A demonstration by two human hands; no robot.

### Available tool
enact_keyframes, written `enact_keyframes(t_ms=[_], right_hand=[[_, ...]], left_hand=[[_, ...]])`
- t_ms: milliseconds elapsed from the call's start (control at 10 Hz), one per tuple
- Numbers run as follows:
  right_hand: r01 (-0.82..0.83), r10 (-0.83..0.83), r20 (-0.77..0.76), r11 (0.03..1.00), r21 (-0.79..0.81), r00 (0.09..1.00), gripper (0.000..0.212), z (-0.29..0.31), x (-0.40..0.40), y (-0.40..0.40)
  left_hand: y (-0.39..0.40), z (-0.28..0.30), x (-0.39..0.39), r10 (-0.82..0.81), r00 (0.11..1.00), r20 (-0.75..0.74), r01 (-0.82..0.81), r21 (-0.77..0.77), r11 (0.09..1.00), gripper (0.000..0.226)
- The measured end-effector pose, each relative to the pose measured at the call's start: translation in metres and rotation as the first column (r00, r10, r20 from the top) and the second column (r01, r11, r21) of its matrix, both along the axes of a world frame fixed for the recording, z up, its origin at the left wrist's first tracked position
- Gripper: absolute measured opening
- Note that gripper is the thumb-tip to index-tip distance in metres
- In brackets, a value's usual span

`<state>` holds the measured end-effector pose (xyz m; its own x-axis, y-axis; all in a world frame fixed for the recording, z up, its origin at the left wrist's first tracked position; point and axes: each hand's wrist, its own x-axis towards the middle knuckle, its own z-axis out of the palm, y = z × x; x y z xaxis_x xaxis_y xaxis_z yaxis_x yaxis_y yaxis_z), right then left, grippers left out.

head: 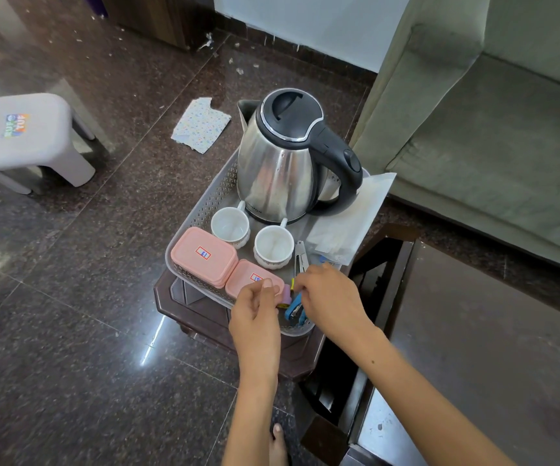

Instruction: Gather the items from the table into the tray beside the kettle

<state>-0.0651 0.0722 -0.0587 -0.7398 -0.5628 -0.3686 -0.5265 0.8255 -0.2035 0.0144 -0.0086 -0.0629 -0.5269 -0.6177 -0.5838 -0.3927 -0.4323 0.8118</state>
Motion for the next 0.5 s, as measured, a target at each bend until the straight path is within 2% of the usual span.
enact_keyframes(t_ms=[100,200,300,400,500], right_hand=[[0.218,-0.222,0.026,0.92,-0.327,0.975,0.017,-0.009,0.016,0.016],[0.357,-0.366,0.095,0.764,-0.537,0.926,0.015,-0.012,0.03,0.025],[0.441,-0.479,0.134,0.616,-0.653,0.867,0.015,-0.012,0.043,0.036],[0.459,-0.571,0.087,0.55,-0.698,0.816,0.017,-0.011,0.062,0.053],[0.457,-0.637,-0.039,0.593,-0.664,0.77,0.027,-0.014,0.074,0.078]], left_hand=[[0.001,0.0,0.0,-0.037,0.999,-0.015,0.037,-0.021,0.999,0.015],[0.005,0.004,0.001,-0.052,0.998,-0.037,0.05,-0.055,0.997,0.018],[0.012,0.009,0.002,-0.091,0.994,-0.051,0.085,-0.118,0.989,0.018],[0.027,0.011,0.006,-0.206,0.978,-0.037,0.19,-0.253,0.949,0.013],[0.057,0.016,0.012,-0.334,0.943,-0.003,0.309,-0.369,0.876,0.011]])
